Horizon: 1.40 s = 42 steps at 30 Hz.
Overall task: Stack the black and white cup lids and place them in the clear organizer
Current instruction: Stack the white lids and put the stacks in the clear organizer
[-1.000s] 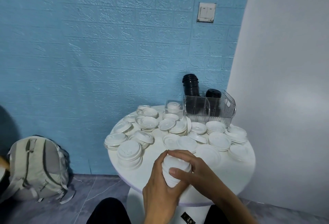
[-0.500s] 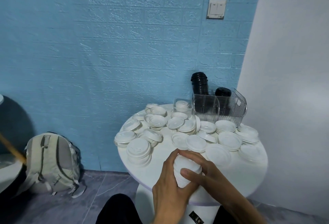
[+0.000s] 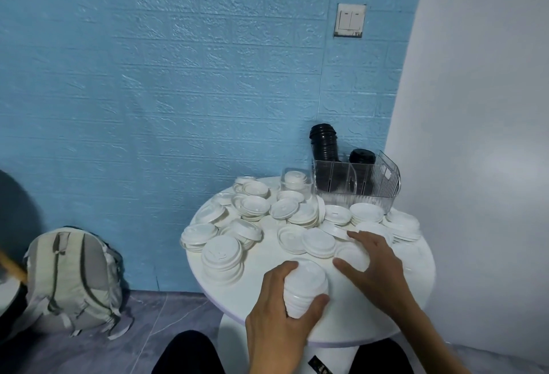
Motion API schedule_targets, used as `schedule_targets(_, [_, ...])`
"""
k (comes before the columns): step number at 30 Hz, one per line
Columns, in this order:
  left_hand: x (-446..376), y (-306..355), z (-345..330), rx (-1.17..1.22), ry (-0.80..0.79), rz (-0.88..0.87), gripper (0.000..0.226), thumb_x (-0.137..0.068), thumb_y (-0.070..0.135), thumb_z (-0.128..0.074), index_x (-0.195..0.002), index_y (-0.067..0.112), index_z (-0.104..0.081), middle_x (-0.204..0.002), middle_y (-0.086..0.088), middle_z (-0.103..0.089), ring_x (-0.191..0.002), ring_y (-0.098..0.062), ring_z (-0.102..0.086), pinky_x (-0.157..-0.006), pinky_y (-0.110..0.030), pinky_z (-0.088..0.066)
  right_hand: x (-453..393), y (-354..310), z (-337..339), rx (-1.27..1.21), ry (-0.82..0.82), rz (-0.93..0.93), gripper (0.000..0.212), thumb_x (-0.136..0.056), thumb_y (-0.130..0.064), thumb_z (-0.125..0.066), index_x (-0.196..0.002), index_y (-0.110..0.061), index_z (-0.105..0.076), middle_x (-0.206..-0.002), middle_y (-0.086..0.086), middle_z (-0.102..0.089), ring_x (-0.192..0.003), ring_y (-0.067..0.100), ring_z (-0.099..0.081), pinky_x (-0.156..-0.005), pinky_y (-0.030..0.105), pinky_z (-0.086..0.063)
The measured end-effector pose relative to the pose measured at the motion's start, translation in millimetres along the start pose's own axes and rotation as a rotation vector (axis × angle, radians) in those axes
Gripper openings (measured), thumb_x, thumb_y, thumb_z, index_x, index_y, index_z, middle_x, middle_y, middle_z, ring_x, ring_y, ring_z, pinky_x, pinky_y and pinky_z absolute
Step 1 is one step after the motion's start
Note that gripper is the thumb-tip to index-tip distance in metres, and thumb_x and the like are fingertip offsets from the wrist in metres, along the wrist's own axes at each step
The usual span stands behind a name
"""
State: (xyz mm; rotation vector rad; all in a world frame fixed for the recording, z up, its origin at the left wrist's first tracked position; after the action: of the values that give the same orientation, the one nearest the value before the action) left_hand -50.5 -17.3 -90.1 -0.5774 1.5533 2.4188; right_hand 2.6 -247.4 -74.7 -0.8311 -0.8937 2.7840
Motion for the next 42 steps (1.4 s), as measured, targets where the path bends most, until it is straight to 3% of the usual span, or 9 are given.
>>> schedule_targets(7, [0,2,1,0.013,0.015,-0.005,0.066,-0.060,0.077,-0.063,-0.120,0.066,-0.037,-0.127,0.039,-0.051,-0.107,0.018,-0.053,-0.080,-0.004,-0.041,-2,9,-11,0.229,-0.112,-0.027,0.097,-0.062,-0.078,-0.073,-0.147,-0.041,-0.045,-0.146,-0.007,-0.051,-0.140,0.018,-0.041,-0.112,0.040,-0.027])
schedule_targets(12, [-1,0,0,0.006,0.006,-0.010,0.064,-0.062,0.079,-0.063,-0.120,0.063,-0.042,-0.127,0.038,-0.051,-0.109,0.018,-0.053,-0.082,-0.003,-0.039,-2,6,-10,0.397,-0.221,-0.045,0.114,-0.052,-0.100,-0.033,-0.151,-0.044,-0.035,-0.154,-0.011,-0.042,-0.151,0.018,-0.020,-0.116,0.043,-0.011])
schedule_targets(14, [-1,0,0,0.005,0.004,-0.003,0.063,-0.062,0.079,-0.062,-0.119,0.062,-0.044,-0.128,0.038,-0.051,-0.110,0.016,-0.053,-0.081,-0.003,-0.040,-1,5,-11,0.442,-0.275,-0.036,0.108,-0.061,-0.099,-0.041,-0.152,-0.042,-0.033,-0.156,-0.012,-0.038,-0.152,0.019,-0.012,-0.114,0.043,-0.007])
schedule_targets(19, [-1,1,1,-0.006,0.000,0.002,0.065,-0.062,0.081,-0.059,-0.121,0.065,-0.037,-0.129,0.039,-0.049,-0.110,0.016,-0.052,-0.079,-0.005,-0.041,3,-2,-7,0.470,-0.306,0.003,0.109,-0.053,-0.097,-0.033,-0.145,-0.038,-0.043,-0.143,-0.010,-0.048,-0.137,0.021,-0.030,-0.106,0.041,-0.021])
schedule_targets(21, [-1,1,1,-0.007,-0.009,0.005,0.066,-0.062,0.081,-0.059,-0.121,0.066,-0.035,-0.129,0.039,-0.049,-0.110,0.015,-0.052,-0.079,-0.005,-0.041,3,-6,-6,0.459,-0.337,-0.005,0.092,-0.065,-0.089,-0.051,-0.140,-0.037,-0.046,-0.135,-0.009,-0.052,-0.128,0.020,-0.041,-0.104,0.038,-0.027])
schedule_targets(27, [-1,1,1,-0.013,-0.033,0.006,0.067,-0.062,0.082,-0.059,-0.121,0.067,-0.034,-0.130,0.038,-0.048,-0.112,0.016,-0.051,-0.080,-0.004,-0.040,2,-19,8,0.079,-0.373,-0.046,0.068,-0.071,-0.067,-0.070,-0.133,-0.045,-0.053,-0.125,-0.013,-0.064,-0.117,0.010,-0.057,-0.099,0.028,-0.041])
schedule_targets(32, [-2,1,1,-0.023,-0.044,0.023,0.066,-0.063,0.084,-0.056,-0.123,0.065,-0.035,-0.131,0.039,-0.047,-0.112,0.019,-0.048,-0.079,-0.006,-0.040,3,-60,34,-0.386,-0.232,0.003,0.046,-0.073,-0.053,-0.075,-0.117,-0.055,-0.063,-0.119,-0.019,-0.064,-0.104,0.009,-0.063,-0.094,0.030,-0.048])
schedule_targets(37, [0,4,3,0.027,-0.061,0.082,0.071,-0.063,0.082,-0.063,-0.123,0.071,-0.026,-0.129,0.046,-0.045,-0.109,0.014,-0.051,-0.081,-0.006,-0.039,20,-96,36,-0.971,-0.159,-0.020,0.054,-0.059,-0.035,-0.078,-0.107,-0.023,-0.056,-0.112,0.005,-0.067,-0.098,0.018,-0.073,-0.082,0.030,-0.057])
schedule_targets(42, [-3,5,3,0.019,-0.055,0.156,0.100,-0.052,0.091,-0.052,-0.136,0.068,-0.003,-0.120,0.049,-0.047,-0.118,0.000,-0.059,-0.076,-0.014,-0.039,40,-92,-1,-0.993,-0.220,-0.042,0.057,-0.056,-0.031,-0.084,-0.093,-0.015,-0.044,-0.115,-0.001,-0.070,-0.106,0.015,-0.068,-0.082,0.027,-0.054])
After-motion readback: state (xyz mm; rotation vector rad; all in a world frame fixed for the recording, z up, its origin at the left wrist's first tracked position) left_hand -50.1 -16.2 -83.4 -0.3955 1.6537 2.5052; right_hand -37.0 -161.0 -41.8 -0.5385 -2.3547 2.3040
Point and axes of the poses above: each hand's wrist, its own x-axis away from the middle knuckle, its own z-axis out of the back of the hand, y = z × x, the point moved 5 cm from there along -x, towards the middle knuckle
